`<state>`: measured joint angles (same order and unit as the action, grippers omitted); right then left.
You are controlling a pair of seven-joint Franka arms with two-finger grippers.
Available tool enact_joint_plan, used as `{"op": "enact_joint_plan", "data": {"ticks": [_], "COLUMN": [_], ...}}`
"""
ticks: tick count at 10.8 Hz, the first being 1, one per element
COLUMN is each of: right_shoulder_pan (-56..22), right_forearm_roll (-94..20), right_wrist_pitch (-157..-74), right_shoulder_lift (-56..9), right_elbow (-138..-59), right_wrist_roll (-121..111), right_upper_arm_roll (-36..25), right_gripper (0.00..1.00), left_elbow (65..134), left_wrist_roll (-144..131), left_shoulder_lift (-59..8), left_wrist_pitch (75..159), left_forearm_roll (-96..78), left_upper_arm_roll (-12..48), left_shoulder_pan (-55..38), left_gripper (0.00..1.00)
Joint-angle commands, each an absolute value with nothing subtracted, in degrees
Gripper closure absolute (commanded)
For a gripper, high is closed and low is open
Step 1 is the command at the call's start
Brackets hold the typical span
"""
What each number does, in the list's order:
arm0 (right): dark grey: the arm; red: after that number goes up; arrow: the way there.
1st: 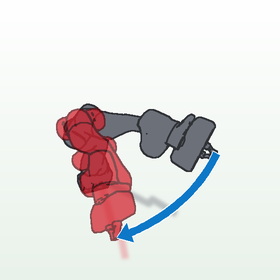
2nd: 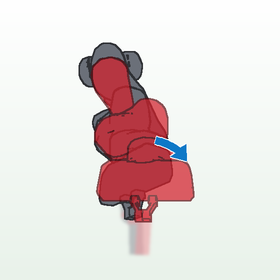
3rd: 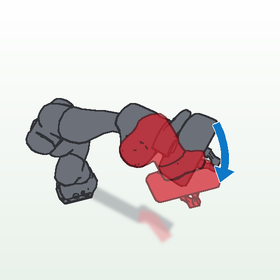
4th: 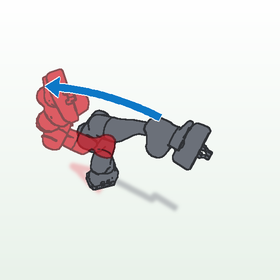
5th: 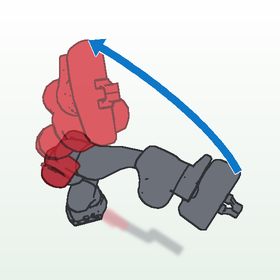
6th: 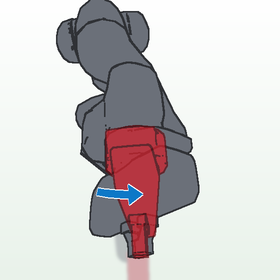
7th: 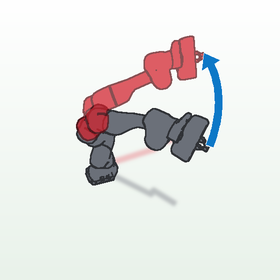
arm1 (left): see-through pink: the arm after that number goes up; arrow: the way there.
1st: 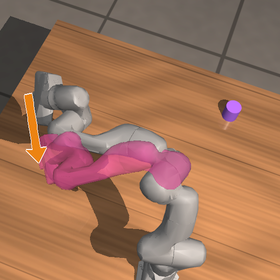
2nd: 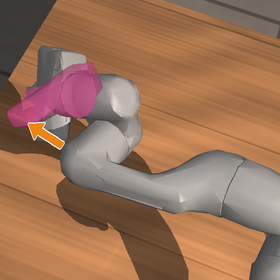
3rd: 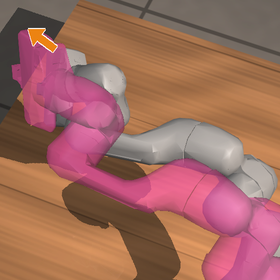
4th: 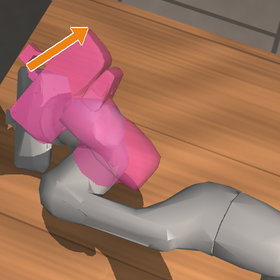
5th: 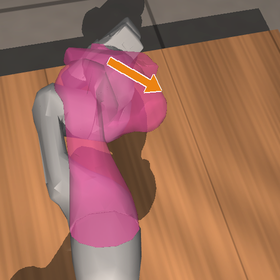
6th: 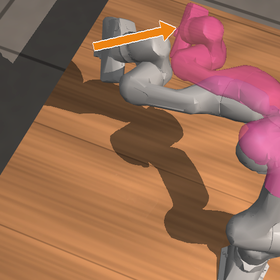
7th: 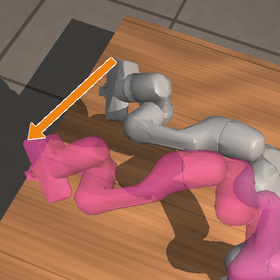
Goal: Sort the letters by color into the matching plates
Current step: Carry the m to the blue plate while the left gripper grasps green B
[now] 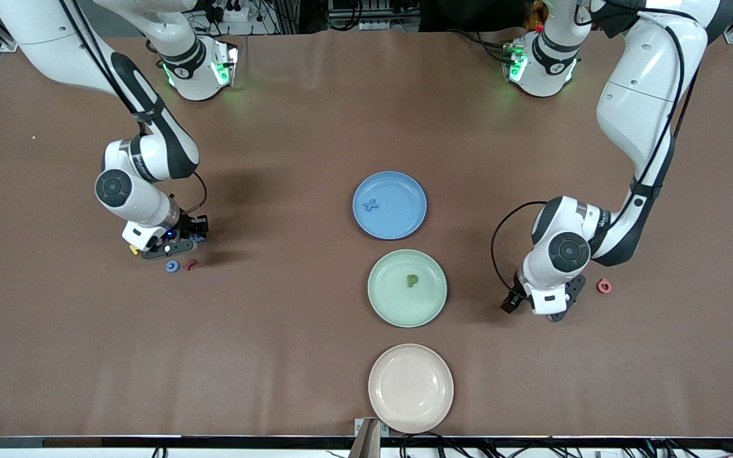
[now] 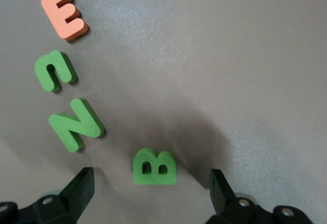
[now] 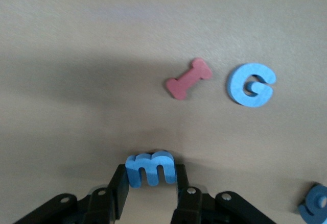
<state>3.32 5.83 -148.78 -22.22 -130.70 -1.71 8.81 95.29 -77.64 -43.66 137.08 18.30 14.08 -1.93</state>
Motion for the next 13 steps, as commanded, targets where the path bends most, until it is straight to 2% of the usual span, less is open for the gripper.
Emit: {"op": "enact_joint_plan", "data": {"ticks": [1, 2, 3, 4, 7, 10, 13], "right_shoulder_pan": [-3.1, -6.0, -9.7, -12.7, -25.0, -35.1, -42.7], "right_forearm_roll": [5.5, 3.1, -1.3, -4.8, -6.9, -6.1, -5.9], "right_wrist_pitch": [-134.8, -133.7, -133.5, -133.6, -134.1, -134.6, -139.5], "right_shoulder_lift": [-17.6, -17.3, -17.2, -16.8, -18.3, -23.4, -29.3], "right_elbow": [-124.4, -122.8, -121.6, -120.9, -116.2, -109.8, -105.0], "right_wrist_roll": [9.8, 15.0, 18.1, 21.1, 39.7, 57.2, 70.3], "right_upper_arm_roll": [9.4, 9.6, 9.6, 9.6, 9.2, 9.3, 9.3], "right_gripper": [1.0, 1.0, 1.0, 1.0, 1.0, 1.0, 1.0], "left_elbow": [94.5, 94.5, 94.5, 94.5, 94.5, 93.8, 92.6], "left_wrist_roll": [-78.0, -78.1, -79.0, -79.0, -78.7, -78.9, -81.8], "left_shoulder_lift": [-44.4, -44.4, -44.3, -44.3, -44.2, -42.9, -41.6], "left_wrist_pitch": [137.9, 138.0, 138.0, 138.0, 138.0, 138.0, 137.9], "left_forearm_roll": [19.8, 19.7, 19.4, 19.6, 19.6, 19.3, 18.6], "left_upper_arm_roll": [14.4, 14.5, 14.4, 14.4, 14.5, 15.1, 18.8], "left_shoulder_pan": [-1.5, -1.5, -1.5, -1.5, -1.5, -1.7, -5.4], "left_gripper": [0.0, 0.3, 0.94, 1.0, 1.0, 1.0, 1.0]}}
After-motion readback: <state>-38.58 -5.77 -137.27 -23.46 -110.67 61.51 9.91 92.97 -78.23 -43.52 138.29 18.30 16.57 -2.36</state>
